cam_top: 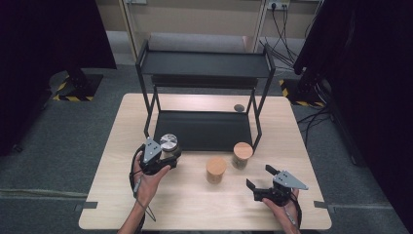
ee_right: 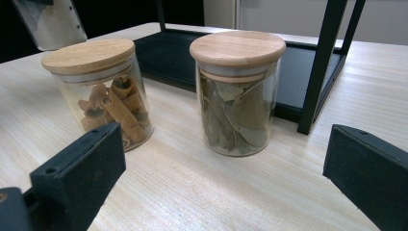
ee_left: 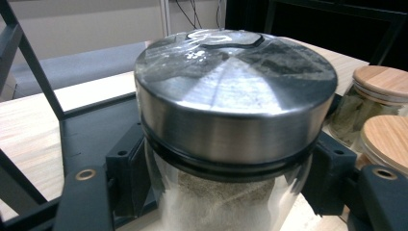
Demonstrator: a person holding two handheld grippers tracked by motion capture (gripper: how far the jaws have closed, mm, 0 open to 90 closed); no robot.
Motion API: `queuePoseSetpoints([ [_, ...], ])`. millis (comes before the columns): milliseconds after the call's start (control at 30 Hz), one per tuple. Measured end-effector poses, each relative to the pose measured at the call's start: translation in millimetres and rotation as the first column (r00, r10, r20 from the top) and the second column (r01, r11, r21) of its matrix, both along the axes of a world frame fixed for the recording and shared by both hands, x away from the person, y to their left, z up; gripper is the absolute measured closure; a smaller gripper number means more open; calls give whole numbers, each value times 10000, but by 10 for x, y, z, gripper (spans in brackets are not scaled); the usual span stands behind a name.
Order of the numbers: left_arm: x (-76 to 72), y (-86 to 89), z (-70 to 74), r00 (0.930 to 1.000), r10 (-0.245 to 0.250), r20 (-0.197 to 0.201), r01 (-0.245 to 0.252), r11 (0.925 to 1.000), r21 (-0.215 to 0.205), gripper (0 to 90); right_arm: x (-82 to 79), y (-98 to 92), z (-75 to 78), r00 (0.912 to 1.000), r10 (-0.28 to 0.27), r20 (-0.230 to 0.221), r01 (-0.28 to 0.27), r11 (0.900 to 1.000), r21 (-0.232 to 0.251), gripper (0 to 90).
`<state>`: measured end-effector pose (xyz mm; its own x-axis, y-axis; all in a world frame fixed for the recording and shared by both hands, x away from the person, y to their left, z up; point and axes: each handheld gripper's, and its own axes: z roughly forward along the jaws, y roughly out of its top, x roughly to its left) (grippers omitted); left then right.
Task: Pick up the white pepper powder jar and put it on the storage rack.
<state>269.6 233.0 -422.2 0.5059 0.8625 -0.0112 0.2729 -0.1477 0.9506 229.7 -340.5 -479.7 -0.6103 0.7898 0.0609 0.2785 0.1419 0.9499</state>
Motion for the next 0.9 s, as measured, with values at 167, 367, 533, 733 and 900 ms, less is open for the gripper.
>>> queuePoseSetpoints([
  [167,62,-6,1,10000,69,-66,-69,10000,12,309,0,0,0,10000,0,-3,0,10000,-3,11],
  [367,140,-24,3,9998,197,-102,-197,9998,-28,309,1,-1,1,10000,4,-6,-4,10000,0,11],
  [533,200,-44,13,9996,283,-3,-283,9996,25,309,1,-1,0,10000,5,-4,-5,10000,3,11],
  [733,268,-56,17,9992,408,-14,-408,9991,71,309,1,-2,0,10000,6,-7,-6,10000,11,11],
  [900,306,-67,7,9989,463,40,-463,9989,-9,309,1,-1,0,10000,11,-2,-11,10000,0,11],
])
